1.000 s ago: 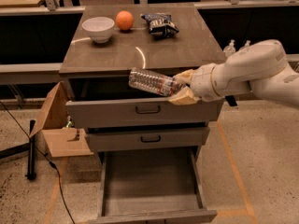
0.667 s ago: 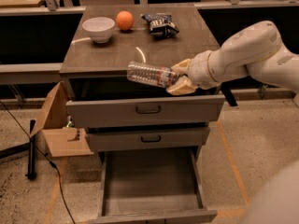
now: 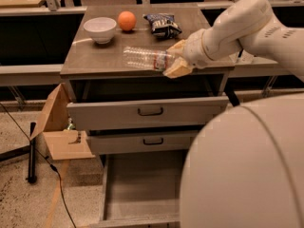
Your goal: Pick water bottle from bottom drawer and place on counter
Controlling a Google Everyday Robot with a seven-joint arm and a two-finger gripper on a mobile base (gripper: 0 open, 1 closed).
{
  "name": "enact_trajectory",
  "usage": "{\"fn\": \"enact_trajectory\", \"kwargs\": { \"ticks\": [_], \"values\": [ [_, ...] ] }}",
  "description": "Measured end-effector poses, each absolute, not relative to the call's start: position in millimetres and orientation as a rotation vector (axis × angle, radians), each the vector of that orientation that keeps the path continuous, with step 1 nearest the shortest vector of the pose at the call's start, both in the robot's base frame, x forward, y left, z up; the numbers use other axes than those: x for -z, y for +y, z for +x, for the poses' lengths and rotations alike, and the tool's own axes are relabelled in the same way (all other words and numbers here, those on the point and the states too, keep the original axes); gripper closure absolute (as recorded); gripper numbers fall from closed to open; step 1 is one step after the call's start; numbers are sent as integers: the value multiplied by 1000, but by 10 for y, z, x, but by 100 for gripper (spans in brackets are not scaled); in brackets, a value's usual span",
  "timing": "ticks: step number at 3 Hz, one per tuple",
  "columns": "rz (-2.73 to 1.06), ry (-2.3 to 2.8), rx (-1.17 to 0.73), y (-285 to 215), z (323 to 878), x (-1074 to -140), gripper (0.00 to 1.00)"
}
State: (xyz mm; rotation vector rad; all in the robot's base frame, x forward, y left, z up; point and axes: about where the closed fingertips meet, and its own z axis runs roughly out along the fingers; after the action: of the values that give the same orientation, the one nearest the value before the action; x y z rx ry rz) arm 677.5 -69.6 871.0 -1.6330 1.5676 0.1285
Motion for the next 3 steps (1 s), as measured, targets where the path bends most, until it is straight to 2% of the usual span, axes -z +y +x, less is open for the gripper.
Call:
{"fn": "enact_trajectory", "kwargs": {
  "ticks": [1,2,3],
  "values": [
    [-1676,1529,-126,-528,7034,-8801,100],
    [-1724,1497,-135,-330,7259,-8798,85],
    [-1750,1479,-128,-135,7514,-8663,61]
  ]
}}
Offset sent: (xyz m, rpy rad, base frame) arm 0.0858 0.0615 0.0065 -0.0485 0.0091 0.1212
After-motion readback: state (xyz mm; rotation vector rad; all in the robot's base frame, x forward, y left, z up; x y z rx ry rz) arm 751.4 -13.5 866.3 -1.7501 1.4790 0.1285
